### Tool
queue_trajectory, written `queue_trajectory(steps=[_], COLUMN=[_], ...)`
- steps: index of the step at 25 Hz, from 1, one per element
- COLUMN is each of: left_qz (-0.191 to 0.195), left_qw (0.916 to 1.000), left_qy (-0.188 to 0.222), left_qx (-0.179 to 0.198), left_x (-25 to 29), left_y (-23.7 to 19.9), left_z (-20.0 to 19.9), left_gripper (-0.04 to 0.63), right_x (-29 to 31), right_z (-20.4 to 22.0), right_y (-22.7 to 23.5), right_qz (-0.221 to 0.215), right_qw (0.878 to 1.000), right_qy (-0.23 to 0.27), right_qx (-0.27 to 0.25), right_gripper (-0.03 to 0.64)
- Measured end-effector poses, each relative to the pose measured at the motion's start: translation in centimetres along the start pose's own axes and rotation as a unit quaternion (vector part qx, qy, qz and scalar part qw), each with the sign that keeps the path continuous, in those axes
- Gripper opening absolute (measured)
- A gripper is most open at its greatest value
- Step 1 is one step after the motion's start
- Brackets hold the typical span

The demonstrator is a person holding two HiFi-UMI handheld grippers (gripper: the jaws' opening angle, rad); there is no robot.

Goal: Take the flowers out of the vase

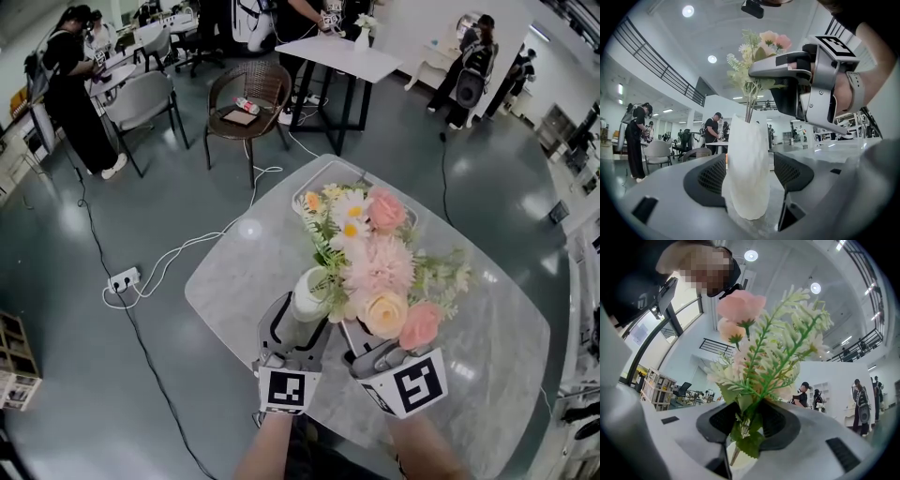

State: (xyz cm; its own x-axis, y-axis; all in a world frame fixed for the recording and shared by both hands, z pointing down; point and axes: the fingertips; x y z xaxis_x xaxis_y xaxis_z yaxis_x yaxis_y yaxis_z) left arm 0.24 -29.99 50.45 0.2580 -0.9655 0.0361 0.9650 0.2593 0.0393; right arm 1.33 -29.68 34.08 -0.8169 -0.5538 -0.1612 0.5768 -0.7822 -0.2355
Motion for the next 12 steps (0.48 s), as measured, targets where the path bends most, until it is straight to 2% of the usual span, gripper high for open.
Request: queue_trajectory(steps=[12], left_qz=[-0.006], left_qw=[1.0], left_qy=[-0.001], left_qx=[0.005], left_x=[-0.7], left_y=[-0.3], left_z=[-1.0], left_gripper=[0.313], right_x=[-0.2], right_z=[-1.7], right_y=[0.3], right_qz=[0.008], right_qw=[1.0], right_qy=[0.004], right_qx=[-0.014], right_gripper=[0.144])
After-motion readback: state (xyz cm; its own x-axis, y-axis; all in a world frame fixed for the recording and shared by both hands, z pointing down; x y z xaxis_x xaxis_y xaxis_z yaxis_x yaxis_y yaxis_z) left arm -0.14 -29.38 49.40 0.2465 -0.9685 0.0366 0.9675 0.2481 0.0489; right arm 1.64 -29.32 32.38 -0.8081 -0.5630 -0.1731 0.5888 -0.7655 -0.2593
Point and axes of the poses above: the fingertips, and each gripper's own axes: x forward along the fingers, y to its right, z out of its underside, and after that the axes turned 14 degrees about -z, right-handed
